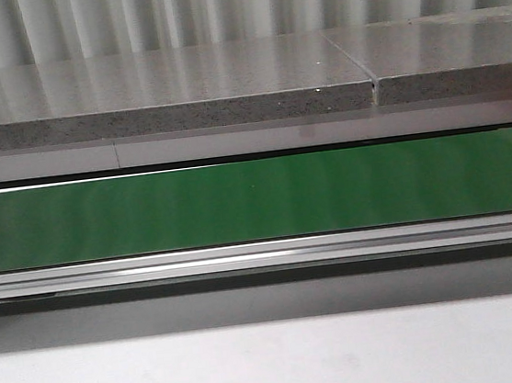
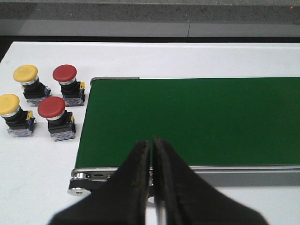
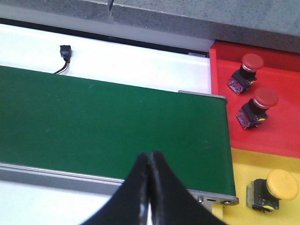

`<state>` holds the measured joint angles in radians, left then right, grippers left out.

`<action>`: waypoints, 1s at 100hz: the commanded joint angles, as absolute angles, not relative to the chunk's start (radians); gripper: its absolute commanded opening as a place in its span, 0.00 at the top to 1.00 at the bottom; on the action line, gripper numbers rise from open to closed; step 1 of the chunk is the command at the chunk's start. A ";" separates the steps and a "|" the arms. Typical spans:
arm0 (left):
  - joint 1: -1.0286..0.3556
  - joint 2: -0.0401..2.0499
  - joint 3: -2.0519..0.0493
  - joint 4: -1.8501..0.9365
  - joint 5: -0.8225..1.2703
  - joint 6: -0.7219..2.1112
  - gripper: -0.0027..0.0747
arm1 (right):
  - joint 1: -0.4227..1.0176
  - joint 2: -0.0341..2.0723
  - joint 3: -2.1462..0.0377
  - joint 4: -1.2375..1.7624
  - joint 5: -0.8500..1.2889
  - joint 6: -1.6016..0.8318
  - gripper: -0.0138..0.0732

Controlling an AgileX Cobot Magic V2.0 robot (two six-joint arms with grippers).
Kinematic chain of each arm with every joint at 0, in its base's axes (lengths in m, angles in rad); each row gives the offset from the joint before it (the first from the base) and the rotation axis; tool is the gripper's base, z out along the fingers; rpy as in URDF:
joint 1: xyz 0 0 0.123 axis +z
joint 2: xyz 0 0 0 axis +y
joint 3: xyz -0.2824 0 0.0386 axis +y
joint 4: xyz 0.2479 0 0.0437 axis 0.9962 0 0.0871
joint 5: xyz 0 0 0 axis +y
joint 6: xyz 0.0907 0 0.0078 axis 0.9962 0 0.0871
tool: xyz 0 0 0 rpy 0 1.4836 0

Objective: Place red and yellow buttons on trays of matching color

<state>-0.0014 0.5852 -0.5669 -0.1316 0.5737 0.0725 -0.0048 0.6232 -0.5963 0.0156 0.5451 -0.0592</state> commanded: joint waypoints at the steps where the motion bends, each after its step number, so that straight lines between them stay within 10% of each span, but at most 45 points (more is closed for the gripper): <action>1: -0.009 0.586 -0.593 -0.139 0.500 0.073 0.77 | -0.003 0.618 -0.621 0.007 0.476 -0.068 0.92; 27: -0.009 0.586 -0.593 -0.148 0.494 0.071 0.05 | -0.003 0.618 -0.621 0.007 0.476 -0.068 0.92; 100: 0.283 1.002 -0.814 -0.208 0.547 -0.145 0.14 | -0.003 0.618 -0.621 0.007 0.476 -0.068 0.92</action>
<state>0.2328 0.9110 -0.7460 -0.1433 0.5828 -0.1298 -0.0048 0.6232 -0.5963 0.0156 0.5451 -0.0592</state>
